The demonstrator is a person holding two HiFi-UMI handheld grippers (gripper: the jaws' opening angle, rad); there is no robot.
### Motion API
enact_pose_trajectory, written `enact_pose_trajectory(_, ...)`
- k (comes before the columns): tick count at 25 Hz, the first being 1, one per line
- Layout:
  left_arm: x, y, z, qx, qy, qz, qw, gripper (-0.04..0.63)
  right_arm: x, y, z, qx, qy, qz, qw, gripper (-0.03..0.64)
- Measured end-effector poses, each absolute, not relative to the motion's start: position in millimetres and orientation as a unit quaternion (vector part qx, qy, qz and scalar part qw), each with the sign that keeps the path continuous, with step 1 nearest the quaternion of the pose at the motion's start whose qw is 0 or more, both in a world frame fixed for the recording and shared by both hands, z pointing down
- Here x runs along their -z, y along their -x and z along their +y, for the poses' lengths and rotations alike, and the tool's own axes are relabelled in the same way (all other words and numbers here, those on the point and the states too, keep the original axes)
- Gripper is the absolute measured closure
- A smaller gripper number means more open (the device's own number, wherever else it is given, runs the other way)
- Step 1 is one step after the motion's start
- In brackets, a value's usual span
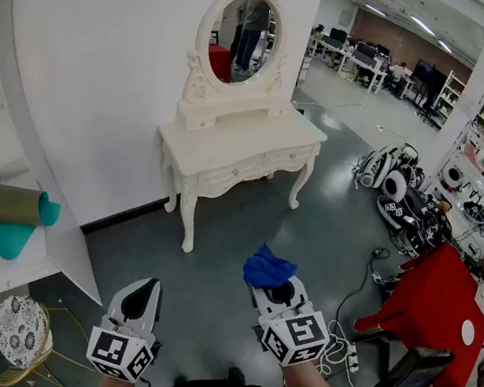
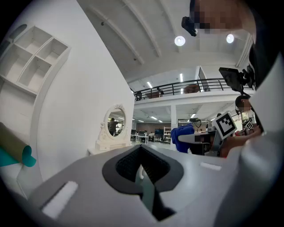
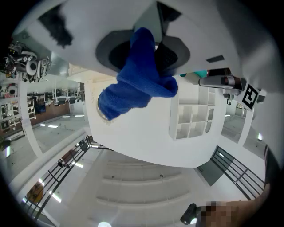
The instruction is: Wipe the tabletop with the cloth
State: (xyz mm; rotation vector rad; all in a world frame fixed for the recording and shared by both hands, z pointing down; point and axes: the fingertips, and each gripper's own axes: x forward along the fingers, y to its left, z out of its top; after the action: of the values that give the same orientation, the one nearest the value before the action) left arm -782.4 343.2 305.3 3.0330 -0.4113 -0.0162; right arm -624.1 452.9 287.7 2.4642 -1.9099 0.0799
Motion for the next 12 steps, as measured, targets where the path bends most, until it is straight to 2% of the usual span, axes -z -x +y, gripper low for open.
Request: enact_pose_trajectory(12, -304, 802, 331, 0.012, -0.992, -0.12, 0.048, 0.586, -282, 643, 445, -0.02, -0.799, -0.601, -0.006, 0.5)
